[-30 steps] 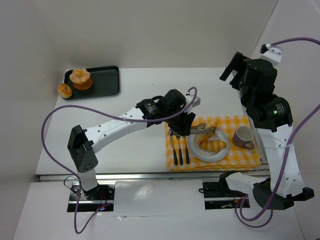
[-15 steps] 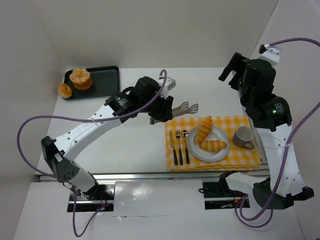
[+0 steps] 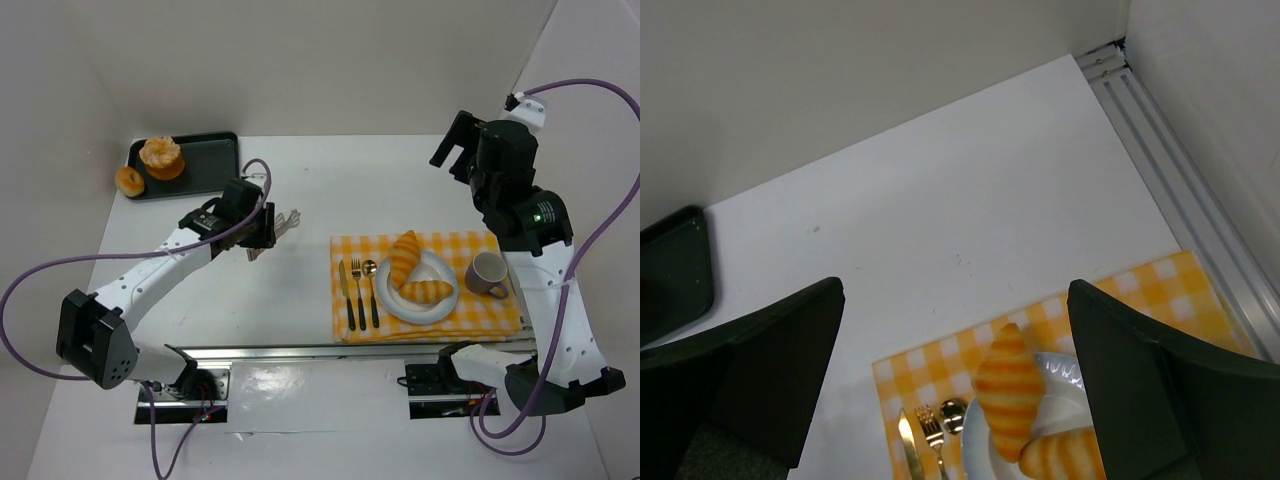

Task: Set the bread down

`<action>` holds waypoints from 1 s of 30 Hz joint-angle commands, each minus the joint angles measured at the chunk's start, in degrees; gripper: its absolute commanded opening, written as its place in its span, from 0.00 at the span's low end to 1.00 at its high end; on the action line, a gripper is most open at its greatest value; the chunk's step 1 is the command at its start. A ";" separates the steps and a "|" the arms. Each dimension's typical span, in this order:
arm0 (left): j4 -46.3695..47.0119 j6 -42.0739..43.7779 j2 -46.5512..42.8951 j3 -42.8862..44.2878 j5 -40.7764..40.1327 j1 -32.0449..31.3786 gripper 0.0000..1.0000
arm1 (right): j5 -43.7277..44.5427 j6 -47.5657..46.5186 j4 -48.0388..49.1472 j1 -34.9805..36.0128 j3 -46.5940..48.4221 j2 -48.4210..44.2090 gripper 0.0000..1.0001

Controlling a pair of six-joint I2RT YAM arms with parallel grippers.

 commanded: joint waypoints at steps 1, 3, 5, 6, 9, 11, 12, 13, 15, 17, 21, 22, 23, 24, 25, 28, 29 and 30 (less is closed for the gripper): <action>7.81 -1.56 -1.89 0.62 -3.11 0.26 0.52 | 0.31 0.22 2.65 -0.32 -0.02 -0.10 1.00; 9.66 -1.56 -1.88 -0.51 -3.11 0.26 0.52 | 0.32 0.22 2.65 -0.32 -0.02 -0.10 1.00; 11.07 -1.56 -1.88 -1.05 -3.11 0.26 0.52 | 0.32 0.22 2.65 -0.32 -0.02 -0.10 1.00; 12.21 -1.56 -1.88 -1.05 -3.64 0.26 0.52 | 0.32 0.22 2.65 -0.32 -0.54 -0.10 1.00; 13.88 -0.85 -1.27 -1.67 -4.43 0.26 0.52 | 0.32 0.22 3.35 -0.32 -1.69 -0.10 1.00; 16.25 -0.85 -1.27 -3.60 -4.96 0.26 0.52 | 0.32 0.22 3.36 -0.32 -1.69 -0.10 1.00; 16.26 -0.85 -1.27 -3.60 -4.96 0.26 0.52 | 0.32 0.22 3.36 -0.32 -1.69 -0.10 1.00; 17.13 -0.24 -1.27 -3.60 -4.96 0.78 0.52 | 0.32 0.22 3.36 -0.32 -1.69 0.51 1.00; 17.67 -0.24 -0.74 -3.60 -4.96 0.78 0.52 | 0.32 0.74 2.74 -0.32 -1.69 0.52 1.00; 18.37 0.38 0.40 -3.60 -6.01 0.78 0.52 | 0.32 0.75 3.44 -0.32 -2.48 0.52 1.00; 19.94 -0.85 2.16 -2.46 -7.07 0.78 0.52 | -0.30 0.75 3.44 -0.32 -3.01 0.52 1.00; 20.47 -2.07 2.77 -2.46 -7.07 0.78 0.52 | -0.30 0.75 3.44 -0.32 -3.01 0.52 1.00; 21.00 -2.69 3.47 -2.98 -7.07 0.78 0.52 | -0.30 0.75 3.44 -0.32 -3.01 0.52 1.00; 21.01 -2.70 3.48 -2.99 -7.07 0.78 0.52 | -0.30 0.75 3.97 -0.32 -3.01 0.52 1.00; 21.70 -4.26 4.26 -2.99 -8.11 0.78 0.52 | -0.30 0.75 3.97 -0.32 -3.01 0.52 1.00; 23.11 -5.33 6.46 -3.60 -8.82 0.78 0.48 | -0.30 0.75 4.50 -0.32 -3.54 1.13 1.00; 23.12 -5.94 7.08 -3.60 -8.83 0.78 0.48 | -0.30 0.75 4.50 -0.32 -2.93 1.74 1.00; 23.12 -5.95 7.60 -3.60 -8.83 0.78 0.48 | -0.30 0.75 3.98 -0.32 -2.40 2.36 1.00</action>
